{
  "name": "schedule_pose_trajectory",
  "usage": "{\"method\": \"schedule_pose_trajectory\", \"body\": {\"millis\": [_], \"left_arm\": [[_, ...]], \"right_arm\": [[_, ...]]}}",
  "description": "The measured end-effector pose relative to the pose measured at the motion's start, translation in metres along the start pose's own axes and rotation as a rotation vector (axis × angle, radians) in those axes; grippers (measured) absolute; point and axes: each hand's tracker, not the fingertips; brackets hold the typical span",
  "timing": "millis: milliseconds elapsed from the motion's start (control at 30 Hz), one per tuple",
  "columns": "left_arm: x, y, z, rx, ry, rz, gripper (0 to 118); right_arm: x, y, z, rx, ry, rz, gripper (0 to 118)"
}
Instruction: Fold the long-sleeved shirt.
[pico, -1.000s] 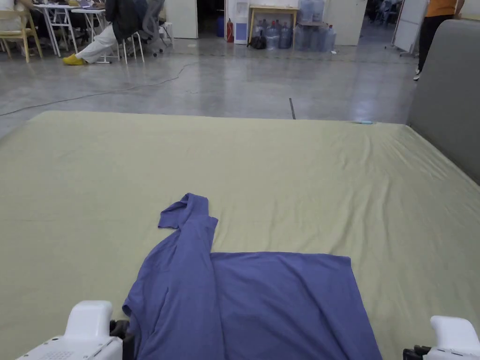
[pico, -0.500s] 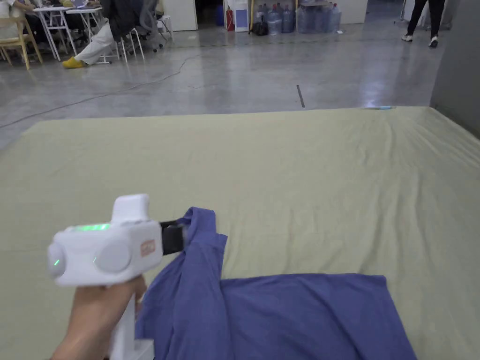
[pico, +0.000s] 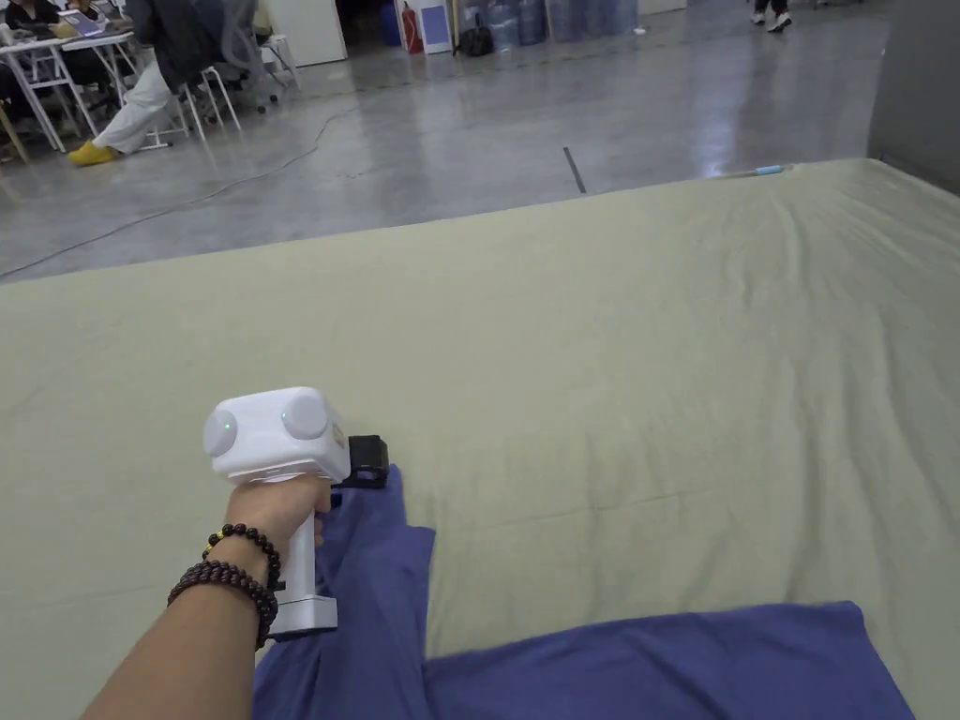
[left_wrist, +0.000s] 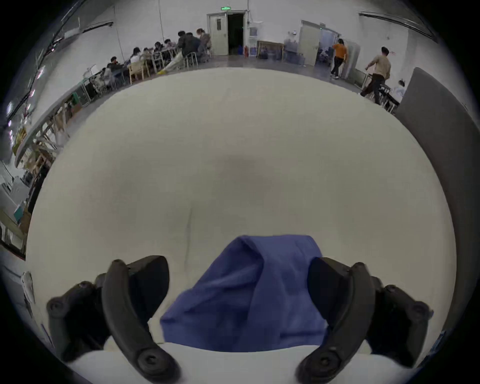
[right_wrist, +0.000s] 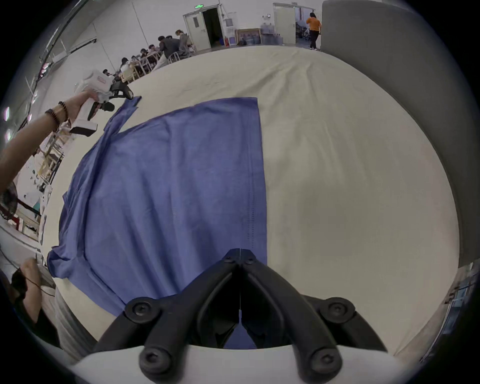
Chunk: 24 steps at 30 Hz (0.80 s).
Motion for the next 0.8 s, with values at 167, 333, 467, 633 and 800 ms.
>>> {"method": "schedule_pose_trajectory", "body": {"millis": [167, 333, 467, 633, 800], "left_arm": [[0.015, -0.013, 0.01, 0.063, 0.005, -0.124, 10], [0.014, -0.029, 0.082, 0.195, -0.044, -0.14, 10], [0.016, -0.079, 0.177, 0.316, 0.011, -0.282, 10], [0.02, -0.191, 0.258, 0.399, 0.067, -0.335, 10], [0.03, -0.309, 0.281, 0.348, 0.023, -0.286, 10]], "right_arm": [[0.006, -0.005, 0.004, -0.012, -0.006, 0.002, 3], [0.006, -0.006, 0.01, -0.007, -0.017, 0.015, 3], [0.005, -0.005, 0.02, 0.019, 0.001, 0.017, 3], [-0.004, -0.006, 0.042, 0.059, 0.012, 0.053, 3], [-0.008, -0.009, 0.054, 0.079, 0.032, 0.06, 3]]}}
